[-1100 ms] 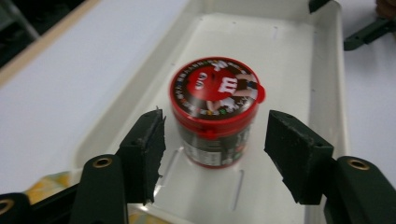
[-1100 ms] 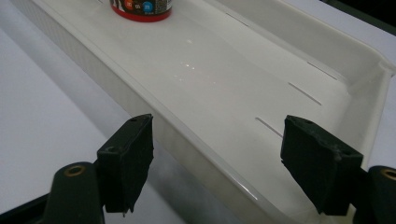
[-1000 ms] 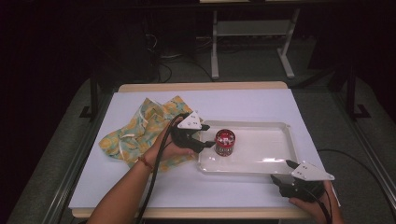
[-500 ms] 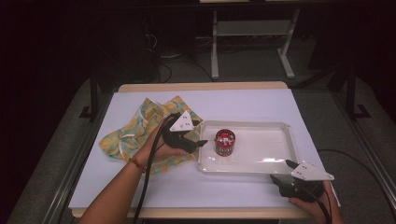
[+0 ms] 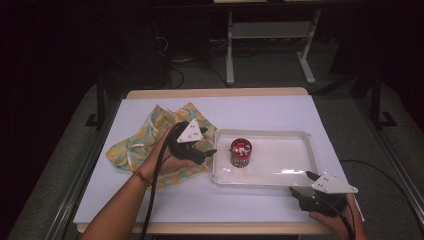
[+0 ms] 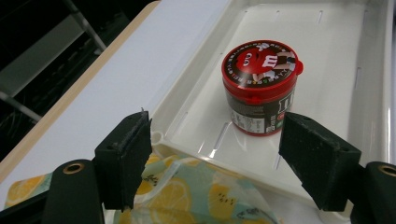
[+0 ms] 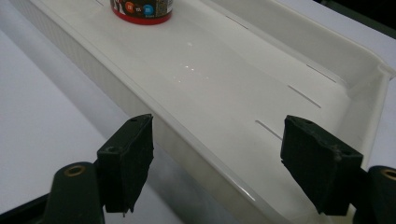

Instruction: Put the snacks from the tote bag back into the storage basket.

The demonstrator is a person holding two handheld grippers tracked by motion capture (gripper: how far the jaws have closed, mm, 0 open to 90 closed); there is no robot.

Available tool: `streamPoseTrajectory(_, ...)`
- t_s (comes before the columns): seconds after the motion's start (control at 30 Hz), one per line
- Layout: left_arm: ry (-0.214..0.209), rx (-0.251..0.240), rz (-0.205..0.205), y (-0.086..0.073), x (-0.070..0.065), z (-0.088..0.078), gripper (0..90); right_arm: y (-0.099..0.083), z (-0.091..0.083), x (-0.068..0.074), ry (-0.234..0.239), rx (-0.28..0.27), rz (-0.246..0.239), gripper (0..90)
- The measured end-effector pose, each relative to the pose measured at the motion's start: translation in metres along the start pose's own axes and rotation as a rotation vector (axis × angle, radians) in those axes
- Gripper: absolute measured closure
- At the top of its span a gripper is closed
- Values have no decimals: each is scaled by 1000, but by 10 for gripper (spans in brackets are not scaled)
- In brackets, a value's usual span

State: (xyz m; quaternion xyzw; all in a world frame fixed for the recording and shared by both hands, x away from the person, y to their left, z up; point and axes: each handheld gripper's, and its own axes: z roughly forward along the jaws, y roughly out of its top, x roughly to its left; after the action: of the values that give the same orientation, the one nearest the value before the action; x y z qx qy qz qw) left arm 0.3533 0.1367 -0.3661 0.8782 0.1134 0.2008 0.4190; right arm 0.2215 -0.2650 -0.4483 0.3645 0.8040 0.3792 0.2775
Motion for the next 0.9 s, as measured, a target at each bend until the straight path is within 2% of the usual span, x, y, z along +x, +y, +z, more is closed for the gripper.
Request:
streamPoseTrajectory(0.13, 13, 16, 16, -2, 1, -5, 243, 0, 0, 0, 1, 1, -1, 248)
streamPoseTrajectory(0.33, 39, 11, 12, -6, 1, -11, 239, 0, 0, 0, 0, 2, -3, 248)
streamPoseTrajectory(0.47, 56, 26, 14, -9, 0, -13, 230, 0, 0, 0, 0, 1, -2, 248)
streamPoseTrajectory(0.7, 68, 30, 9, -13, 1, -23, 223, 1, 0, 0, -1, 0, -2, 249)
streamPoseTrajectory(0.9, 86, 43, 20, -18, 2, -32, 223, 1, 0, 1, 0, 0, -6, 248)
